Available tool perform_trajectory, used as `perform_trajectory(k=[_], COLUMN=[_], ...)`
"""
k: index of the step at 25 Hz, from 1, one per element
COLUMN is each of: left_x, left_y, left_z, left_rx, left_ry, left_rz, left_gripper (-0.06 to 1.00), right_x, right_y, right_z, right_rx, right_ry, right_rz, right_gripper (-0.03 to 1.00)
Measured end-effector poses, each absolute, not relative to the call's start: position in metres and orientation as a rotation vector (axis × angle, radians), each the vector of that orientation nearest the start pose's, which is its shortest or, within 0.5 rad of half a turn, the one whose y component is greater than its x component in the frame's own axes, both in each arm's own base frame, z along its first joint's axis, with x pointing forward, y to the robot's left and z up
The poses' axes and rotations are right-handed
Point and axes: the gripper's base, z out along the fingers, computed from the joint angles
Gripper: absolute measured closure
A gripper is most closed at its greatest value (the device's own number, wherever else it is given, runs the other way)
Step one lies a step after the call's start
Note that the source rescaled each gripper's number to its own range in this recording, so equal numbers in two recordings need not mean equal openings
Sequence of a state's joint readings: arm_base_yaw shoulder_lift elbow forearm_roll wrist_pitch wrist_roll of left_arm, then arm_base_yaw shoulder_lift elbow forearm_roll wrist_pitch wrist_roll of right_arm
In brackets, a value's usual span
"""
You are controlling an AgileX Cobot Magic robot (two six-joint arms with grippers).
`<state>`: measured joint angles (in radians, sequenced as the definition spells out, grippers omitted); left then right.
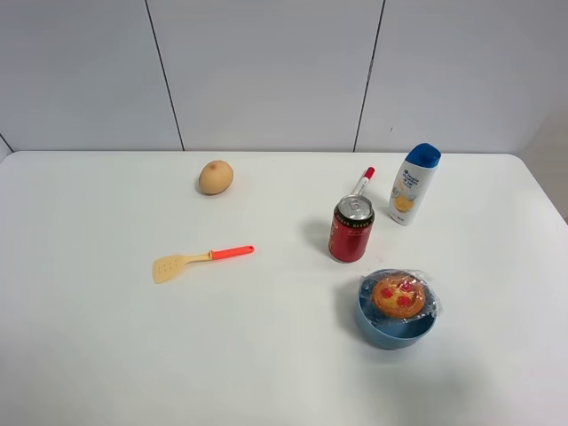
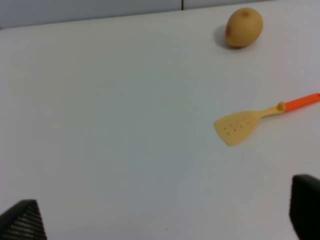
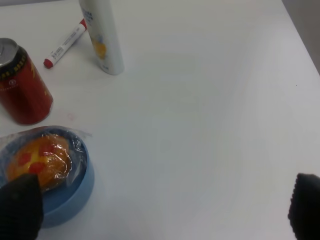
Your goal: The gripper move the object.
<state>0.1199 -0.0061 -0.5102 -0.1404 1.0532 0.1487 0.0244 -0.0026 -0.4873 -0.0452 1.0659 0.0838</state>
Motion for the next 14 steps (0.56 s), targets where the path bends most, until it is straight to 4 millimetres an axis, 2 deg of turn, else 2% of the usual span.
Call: perform_trajectory(k=[14], left_x=[-0.0058], left_y=[-0.0119], left_z=[0.2813], left_rx=[0.036], left_ry=[2.012], left_rz=[0.004], left_gripper=[-0.06], right_x=[-0.0040], right_y=[-0.0037], right_z=[0.2734], right_rx=[0.063], right_ry=[2.058], right_rz=[0.013], right_gripper=[-0.03])
